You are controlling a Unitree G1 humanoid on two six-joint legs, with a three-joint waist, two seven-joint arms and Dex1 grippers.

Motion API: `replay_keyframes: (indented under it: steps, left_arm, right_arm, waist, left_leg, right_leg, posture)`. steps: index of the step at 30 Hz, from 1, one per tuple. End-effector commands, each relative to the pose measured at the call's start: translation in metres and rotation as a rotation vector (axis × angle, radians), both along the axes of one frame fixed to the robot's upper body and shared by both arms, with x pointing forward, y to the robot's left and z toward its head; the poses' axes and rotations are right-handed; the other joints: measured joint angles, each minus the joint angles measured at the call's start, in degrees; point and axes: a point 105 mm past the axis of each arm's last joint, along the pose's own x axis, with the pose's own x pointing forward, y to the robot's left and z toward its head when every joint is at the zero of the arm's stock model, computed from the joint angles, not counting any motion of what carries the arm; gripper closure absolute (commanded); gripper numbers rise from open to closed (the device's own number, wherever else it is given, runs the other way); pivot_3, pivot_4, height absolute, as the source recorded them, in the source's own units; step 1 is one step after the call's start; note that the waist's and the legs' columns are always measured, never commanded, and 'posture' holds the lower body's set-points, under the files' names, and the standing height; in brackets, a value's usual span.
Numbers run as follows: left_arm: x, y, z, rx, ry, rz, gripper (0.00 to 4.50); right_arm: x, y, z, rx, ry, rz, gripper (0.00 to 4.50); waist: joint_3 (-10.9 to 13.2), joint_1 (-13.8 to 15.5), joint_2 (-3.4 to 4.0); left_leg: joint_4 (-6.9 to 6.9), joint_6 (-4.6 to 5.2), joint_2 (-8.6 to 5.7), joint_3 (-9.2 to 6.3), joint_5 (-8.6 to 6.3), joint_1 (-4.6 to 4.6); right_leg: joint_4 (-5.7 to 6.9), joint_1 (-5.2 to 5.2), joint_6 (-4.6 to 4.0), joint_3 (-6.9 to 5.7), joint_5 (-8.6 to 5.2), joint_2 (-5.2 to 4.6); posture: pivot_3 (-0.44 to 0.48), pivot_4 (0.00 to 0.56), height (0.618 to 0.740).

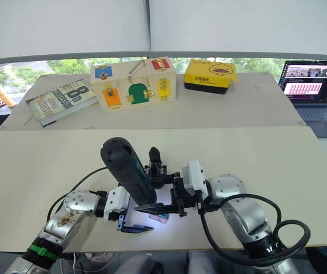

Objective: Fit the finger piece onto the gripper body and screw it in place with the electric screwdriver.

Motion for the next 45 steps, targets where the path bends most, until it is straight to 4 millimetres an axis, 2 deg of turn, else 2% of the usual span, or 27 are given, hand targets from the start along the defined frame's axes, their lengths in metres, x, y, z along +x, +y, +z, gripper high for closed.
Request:
replay_keyframes:
  steps: [1,45]
  left_arm:
    - [-0.0119,-0.001,-0.0235,0.044,0.097,-0.005,0.1]
    - [-0.0149,0.0013,-0.0252,0.048,0.104,-0.004,0.1]
  right_arm:
    - [-0.0042,-0.0003,0.0124,0.042,-0.046,0.016,2.55]
    - [-0.0009,0.0034,0.0069,0.021,-0.035,0.008,2.55]
  waist:
    - [0.0,0.0,0.0]
    - [0.0,0.0,0.0]
  left_leg:
    - [0.0,0.0,0.0,0.0,0.0,0.0]
    - [-0.02,0.0,0.0,0.0,0.0,0.0]
  right_leg:
    - [0.0,0.0,0.0,0.0,0.0,0.0]
    - [0.0,-0.01,0.0,0.0,0.0,0.01]
  posture:
    - [0.0,0.15,0.74]
    - [0.0,0.15,0.74]
